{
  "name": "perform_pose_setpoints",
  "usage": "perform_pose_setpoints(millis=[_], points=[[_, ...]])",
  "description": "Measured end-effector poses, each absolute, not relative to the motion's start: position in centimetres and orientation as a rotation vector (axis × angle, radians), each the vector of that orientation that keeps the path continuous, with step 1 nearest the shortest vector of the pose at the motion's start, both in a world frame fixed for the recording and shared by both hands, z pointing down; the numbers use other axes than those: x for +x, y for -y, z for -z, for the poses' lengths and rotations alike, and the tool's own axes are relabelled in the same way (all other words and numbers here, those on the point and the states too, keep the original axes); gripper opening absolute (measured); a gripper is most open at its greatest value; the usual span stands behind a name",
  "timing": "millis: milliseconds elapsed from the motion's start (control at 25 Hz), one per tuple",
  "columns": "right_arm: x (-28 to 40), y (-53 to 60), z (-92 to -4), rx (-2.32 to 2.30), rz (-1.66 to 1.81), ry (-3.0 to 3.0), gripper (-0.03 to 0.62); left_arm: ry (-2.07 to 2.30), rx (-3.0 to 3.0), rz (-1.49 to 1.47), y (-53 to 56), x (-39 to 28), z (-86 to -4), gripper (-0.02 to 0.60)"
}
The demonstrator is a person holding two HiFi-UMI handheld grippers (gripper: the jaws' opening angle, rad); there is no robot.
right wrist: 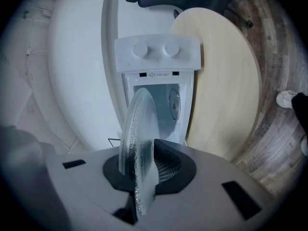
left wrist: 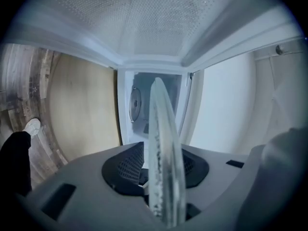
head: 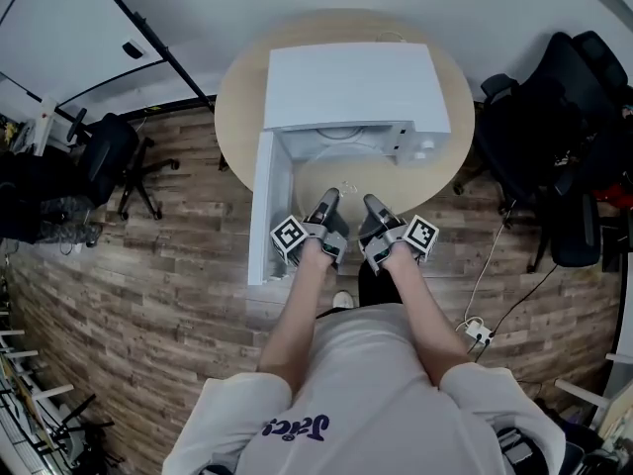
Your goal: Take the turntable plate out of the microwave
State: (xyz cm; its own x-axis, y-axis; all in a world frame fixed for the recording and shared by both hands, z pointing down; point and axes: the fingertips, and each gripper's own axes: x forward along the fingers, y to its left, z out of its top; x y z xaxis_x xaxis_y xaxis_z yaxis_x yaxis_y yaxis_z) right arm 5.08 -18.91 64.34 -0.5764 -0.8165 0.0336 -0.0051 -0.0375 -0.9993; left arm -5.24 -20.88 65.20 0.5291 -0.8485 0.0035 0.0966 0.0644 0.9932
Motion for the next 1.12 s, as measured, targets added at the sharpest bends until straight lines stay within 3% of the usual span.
perform_pose_setpoints(millis=[120, 840, 1120], points=[[5.6, 17.5, -62.7, -0.870, 1.653, -1.637, 0.037, 0.720, 1.345, 0.842, 19.8, -5.1, -63.9, 0.073], [6.8, 14.1, -48.7, -0.786, 1.533, -1.657, 0.037, 0.669, 1.480, 0.874, 16.4, -3.8, -48.1, 0.072], [6.2, 13.8, -46.4, -0.792, 1.521, -1.740, 0.037, 0.648, 1.474, 0.919, 15.7, -4.2, -46.2, 0.072]])
